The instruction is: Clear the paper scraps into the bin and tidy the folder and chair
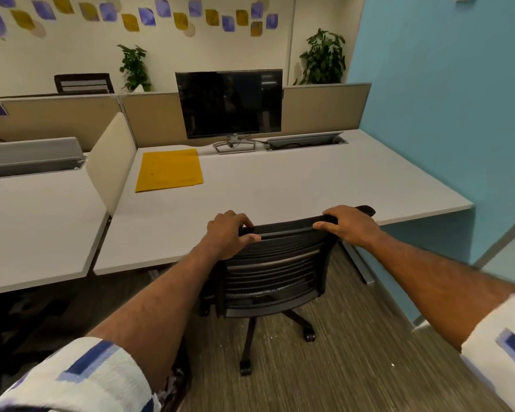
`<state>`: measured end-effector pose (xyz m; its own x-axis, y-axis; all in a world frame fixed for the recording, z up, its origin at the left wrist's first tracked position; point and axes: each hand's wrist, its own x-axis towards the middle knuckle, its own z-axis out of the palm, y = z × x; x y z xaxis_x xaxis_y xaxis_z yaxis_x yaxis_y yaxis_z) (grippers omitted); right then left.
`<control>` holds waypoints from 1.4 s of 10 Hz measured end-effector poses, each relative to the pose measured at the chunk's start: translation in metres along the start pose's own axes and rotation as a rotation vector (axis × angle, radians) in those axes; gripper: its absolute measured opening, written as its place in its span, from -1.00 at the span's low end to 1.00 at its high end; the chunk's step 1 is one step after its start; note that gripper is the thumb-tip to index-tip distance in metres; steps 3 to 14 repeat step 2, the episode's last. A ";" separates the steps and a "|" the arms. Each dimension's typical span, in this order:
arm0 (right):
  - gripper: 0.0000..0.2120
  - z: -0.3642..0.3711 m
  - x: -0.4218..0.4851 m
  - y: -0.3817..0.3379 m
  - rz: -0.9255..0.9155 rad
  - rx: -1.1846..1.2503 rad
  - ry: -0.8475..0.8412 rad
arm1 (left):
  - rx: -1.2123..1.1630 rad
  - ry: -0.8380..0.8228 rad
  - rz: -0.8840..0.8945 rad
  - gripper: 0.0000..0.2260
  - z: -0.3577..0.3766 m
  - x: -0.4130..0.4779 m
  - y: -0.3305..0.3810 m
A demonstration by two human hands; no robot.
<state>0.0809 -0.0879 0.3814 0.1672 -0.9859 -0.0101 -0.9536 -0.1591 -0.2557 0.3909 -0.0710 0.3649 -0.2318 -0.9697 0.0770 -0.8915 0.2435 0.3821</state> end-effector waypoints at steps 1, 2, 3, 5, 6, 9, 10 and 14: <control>-0.30 -0.004 0.005 0.000 -0.027 -0.061 -0.058 | 0.033 0.003 0.021 -0.61 -0.001 -0.003 -0.001; -0.32 -0.004 0.013 0.004 -0.056 -0.136 -0.015 | 0.061 0.021 0.053 -0.68 -0.011 -0.003 -0.003; -0.32 -0.004 0.013 0.004 -0.056 -0.136 -0.015 | 0.061 0.021 0.053 -0.68 -0.011 -0.003 -0.003; -0.32 -0.004 0.013 0.004 -0.056 -0.136 -0.015 | 0.061 0.021 0.053 -0.68 -0.011 -0.003 -0.003; -0.32 -0.004 0.013 0.004 -0.056 -0.136 -0.015 | 0.061 0.021 0.053 -0.68 -0.011 -0.003 -0.003; -0.32 -0.004 0.013 0.004 -0.056 -0.136 -0.015 | 0.061 0.021 0.053 -0.68 -0.011 -0.003 -0.003; -0.32 -0.004 0.013 0.004 -0.056 -0.136 -0.015 | 0.061 0.021 0.053 -0.68 -0.011 -0.003 -0.003; -0.32 -0.004 0.013 0.004 -0.056 -0.136 -0.015 | 0.061 0.021 0.053 -0.68 -0.011 -0.003 -0.003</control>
